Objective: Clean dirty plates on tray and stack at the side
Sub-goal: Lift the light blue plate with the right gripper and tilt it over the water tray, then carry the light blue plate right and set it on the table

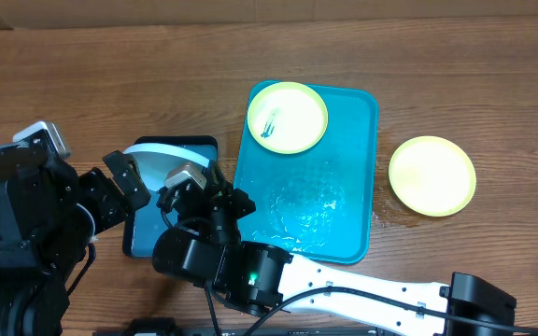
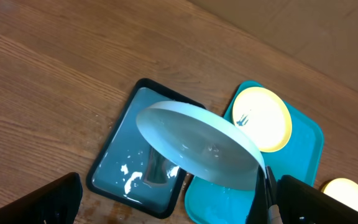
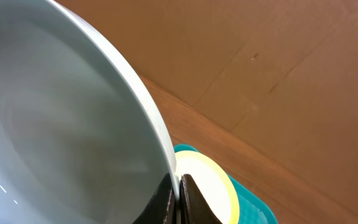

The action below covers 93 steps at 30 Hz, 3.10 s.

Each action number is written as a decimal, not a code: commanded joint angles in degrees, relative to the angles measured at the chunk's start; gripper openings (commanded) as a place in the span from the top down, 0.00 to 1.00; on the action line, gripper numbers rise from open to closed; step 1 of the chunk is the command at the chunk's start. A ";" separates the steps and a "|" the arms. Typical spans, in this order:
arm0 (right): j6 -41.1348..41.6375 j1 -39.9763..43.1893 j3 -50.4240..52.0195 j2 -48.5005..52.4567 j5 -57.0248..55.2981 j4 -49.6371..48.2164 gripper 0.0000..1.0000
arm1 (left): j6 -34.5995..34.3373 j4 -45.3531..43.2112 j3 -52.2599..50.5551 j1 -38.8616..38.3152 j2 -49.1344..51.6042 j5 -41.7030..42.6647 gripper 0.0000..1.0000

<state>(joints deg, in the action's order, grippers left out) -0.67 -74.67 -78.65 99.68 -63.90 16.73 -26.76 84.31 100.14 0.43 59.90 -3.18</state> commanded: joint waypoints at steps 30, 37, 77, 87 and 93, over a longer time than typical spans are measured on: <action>2.45 3.32 -0.92 -2.54 -0.63 -2.60 0.96 | 1.07 -0.07 0.74 0.15 0.09 0.22 0.00; 1.84 3.48 -0.90 -2.51 0.96 -2.60 0.96 | 1.07 -0.07 0.74 0.15 0.09 0.22 0.00; 37.24 96.35 11.43 -7.61 61.55 48.24 0.96 | 1.07 -0.07 0.74 0.15 0.09 0.22 0.00; 19.30 93.85 9.27 -8.31 82.18 47.28 0.54 | 1.07 -0.07 0.74 0.15 0.09 0.22 0.00; 12.66 84.74 -2.91 -8.81 86.58 52.09 0.47 | 1.07 -0.07 0.74 0.15 0.09 0.22 0.00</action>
<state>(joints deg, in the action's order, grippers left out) 19.22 14.94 -75.68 92.20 16.56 68.69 -26.76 84.33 100.14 0.43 59.90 -3.18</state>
